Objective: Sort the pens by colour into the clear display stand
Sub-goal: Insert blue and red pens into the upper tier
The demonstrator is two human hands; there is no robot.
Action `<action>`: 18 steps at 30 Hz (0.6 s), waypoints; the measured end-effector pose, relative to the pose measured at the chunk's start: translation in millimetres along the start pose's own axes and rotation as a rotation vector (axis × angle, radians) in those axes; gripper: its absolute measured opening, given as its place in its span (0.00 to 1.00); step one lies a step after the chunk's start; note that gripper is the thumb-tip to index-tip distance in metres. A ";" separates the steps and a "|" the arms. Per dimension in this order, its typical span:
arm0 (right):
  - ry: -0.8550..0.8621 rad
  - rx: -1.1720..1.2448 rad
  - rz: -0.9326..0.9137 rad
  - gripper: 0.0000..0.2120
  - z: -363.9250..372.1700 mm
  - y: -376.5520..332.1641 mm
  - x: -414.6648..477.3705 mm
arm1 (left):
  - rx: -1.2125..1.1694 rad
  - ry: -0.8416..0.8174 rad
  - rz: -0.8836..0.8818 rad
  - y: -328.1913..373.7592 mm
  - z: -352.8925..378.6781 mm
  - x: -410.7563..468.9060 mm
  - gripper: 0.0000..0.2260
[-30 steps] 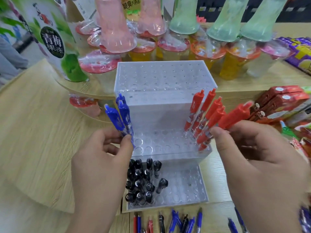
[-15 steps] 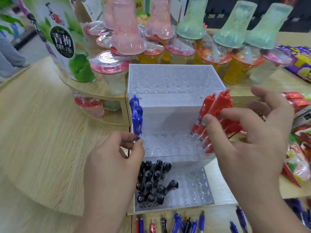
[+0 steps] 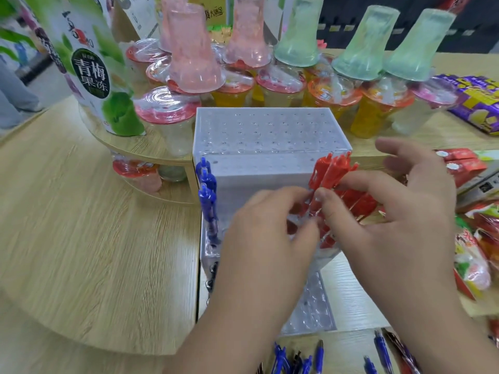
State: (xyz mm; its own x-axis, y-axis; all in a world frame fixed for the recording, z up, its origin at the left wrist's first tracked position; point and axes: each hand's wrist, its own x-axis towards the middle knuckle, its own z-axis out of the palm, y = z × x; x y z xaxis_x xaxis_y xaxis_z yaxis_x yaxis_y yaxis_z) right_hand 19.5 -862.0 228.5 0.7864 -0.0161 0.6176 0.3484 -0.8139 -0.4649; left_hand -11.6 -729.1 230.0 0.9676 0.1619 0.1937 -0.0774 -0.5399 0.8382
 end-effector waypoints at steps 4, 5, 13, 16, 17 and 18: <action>-0.027 0.019 0.000 0.08 -1.8 3.3 1.9 | 0.020 -0.060 -0.028 -5.9 20.9 21.4 0.07; -0.035 0.023 -0.001 0.08 -1.8 3.5 2.5 | 0.024 -0.053 -0.016 -7.1 21.7 23.1 0.07; -0.119 0.215 -0.052 0.08 -12.8 1.6 26.8 | 0.206 -0.085 0.094 -12.0 22.2 27.1 0.05; -0.187 0.285 -0.045 0.05 -14.7 5.6 38.2 | 0.246 -0.105 0.092 -9.8 23.4 30.4 0.04; -0.211 0.307 -0.044 0.04 -15.9 7.0 41.3 | 0.244 -0.120 0.084 -9.6 23.4 31.7 0.04; -0.236 0.340 -0.038 0.03 -16.9 8.2 43.9 | 0.221 -0.135 0.064 -9.9 23.4 32.9 0.05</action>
State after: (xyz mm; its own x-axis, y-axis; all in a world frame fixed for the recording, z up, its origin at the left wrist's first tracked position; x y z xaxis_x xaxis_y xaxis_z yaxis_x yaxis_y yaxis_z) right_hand 48.3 -879.3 262.5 0.8513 0.1755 0.4945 0.4968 -0.5728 -0.6520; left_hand 26.6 -737.7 216.1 0.9869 0.0183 0.1604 -0.0991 -0.7155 0.6916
